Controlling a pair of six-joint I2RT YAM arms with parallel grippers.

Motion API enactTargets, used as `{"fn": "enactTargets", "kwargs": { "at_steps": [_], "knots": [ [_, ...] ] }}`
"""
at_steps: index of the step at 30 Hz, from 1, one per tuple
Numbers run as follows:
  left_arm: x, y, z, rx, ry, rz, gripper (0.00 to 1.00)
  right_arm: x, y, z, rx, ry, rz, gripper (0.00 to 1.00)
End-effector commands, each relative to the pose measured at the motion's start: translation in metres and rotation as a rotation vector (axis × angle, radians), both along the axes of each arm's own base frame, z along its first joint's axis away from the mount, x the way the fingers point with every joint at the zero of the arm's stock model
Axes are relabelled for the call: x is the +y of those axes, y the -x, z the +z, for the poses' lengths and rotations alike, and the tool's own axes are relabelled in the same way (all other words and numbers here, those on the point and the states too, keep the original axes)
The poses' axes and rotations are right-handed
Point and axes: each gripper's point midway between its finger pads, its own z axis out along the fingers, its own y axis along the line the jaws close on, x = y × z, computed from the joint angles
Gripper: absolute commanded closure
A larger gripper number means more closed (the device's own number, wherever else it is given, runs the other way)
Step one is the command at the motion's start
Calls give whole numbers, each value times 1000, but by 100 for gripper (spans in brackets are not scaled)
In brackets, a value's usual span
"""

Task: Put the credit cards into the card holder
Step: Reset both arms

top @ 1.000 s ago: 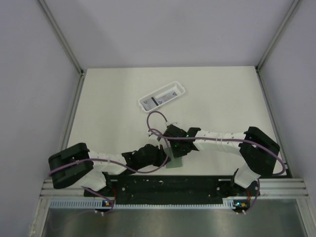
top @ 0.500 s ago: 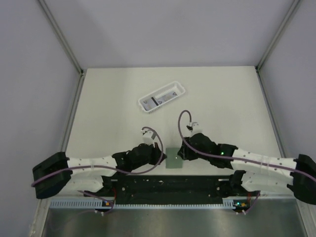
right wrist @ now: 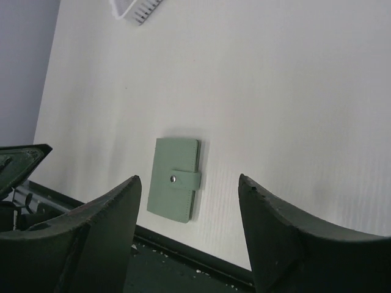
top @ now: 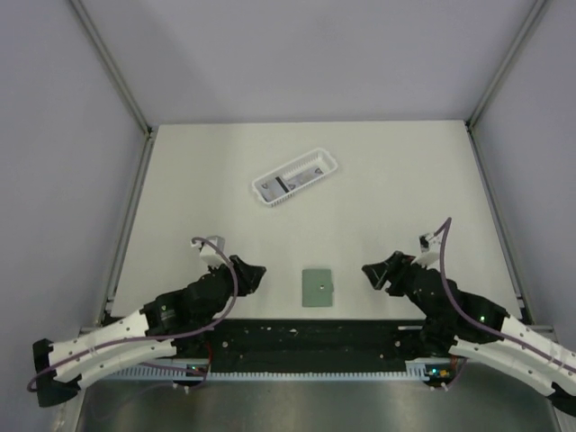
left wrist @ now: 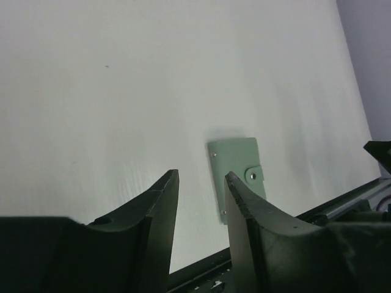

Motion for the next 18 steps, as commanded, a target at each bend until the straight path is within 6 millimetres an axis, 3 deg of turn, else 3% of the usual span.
{"fn": "enactTargets", "kwargs": {
  "at_steps": [1, 2, 3, 4, 16, 18],
  "knots": [
    [39, 3, -34, 43, -102, 99, 50, -27, 1, -11, 9, -6, -99, 33],
    [39, 4, -35, 41, -81, 96, 37, -30, 0, -12, 9, -8, -109, 32],
    [37, 4, -35, 40, -67, 92, 8, -31, 1, -12, 7, -6, -114, 26],
    [37, 4, -36, 44, -60, 98, 2, -33, 0, -12, 8, -6, -123, 22],
    [41, -2, -43, 96, -148, 161, 2, -38, -1, -16, 29, 40, -145, 16],
    [37, -3, -41, 81, -158, 142, 2, -38, 0, -16, 32, 41, -140, 2]
  ]
}}
